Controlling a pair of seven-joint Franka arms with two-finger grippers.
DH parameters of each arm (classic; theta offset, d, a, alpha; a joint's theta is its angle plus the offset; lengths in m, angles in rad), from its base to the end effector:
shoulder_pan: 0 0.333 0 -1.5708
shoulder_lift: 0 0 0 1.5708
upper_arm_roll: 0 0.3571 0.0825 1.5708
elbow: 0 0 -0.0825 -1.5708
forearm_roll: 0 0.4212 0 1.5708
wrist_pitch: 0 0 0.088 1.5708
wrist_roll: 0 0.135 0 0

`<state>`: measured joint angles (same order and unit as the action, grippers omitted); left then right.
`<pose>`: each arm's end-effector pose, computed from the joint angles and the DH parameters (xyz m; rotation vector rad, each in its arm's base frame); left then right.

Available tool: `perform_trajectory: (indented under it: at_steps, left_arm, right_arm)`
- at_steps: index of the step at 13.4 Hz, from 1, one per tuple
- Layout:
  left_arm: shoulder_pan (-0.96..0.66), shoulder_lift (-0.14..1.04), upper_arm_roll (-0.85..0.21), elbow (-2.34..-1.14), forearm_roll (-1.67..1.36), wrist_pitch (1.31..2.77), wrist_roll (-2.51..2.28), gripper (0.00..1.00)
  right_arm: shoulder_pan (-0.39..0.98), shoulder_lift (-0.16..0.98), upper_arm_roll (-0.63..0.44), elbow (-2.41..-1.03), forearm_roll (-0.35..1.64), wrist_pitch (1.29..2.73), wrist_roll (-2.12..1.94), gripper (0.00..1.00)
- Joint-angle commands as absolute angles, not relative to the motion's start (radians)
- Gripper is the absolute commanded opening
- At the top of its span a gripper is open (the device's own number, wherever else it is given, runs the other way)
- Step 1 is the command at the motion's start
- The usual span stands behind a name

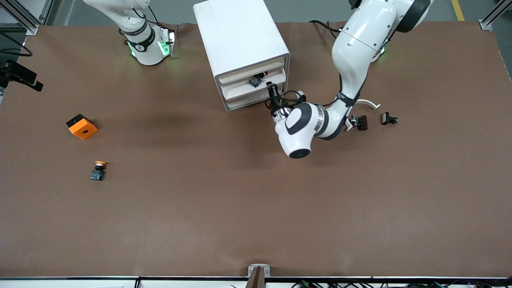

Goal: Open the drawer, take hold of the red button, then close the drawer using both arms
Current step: 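Pull the drawer open with the left gripper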

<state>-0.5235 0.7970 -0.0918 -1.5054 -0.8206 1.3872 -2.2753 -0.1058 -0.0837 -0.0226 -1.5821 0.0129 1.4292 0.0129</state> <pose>0.4839 -0.4644 0.1956 -1.2143 -1.7328 1.2026 0.5406 -0.0685 0.6677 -3.1135 0.2179 0.1066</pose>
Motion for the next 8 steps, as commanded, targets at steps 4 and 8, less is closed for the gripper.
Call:
perform_trajectory:
  at_steps: [4,8]
  left_arm:
    - [-0.422,0.842,-0.089,-1.413,-0.831,1.466,-2.217,0.00]
    - [-0.388,0.841,-0.087,-1.401,-0.824,1.499,-2.140,0.62]
  right_arm:
    - [-0.162,0.084,-0.018,-1.545,0.000,1.466,0.006,1.00]
    - [-0.153,0.103,-0.015,-1.540,-0.044,1.476,0.021,1.00]
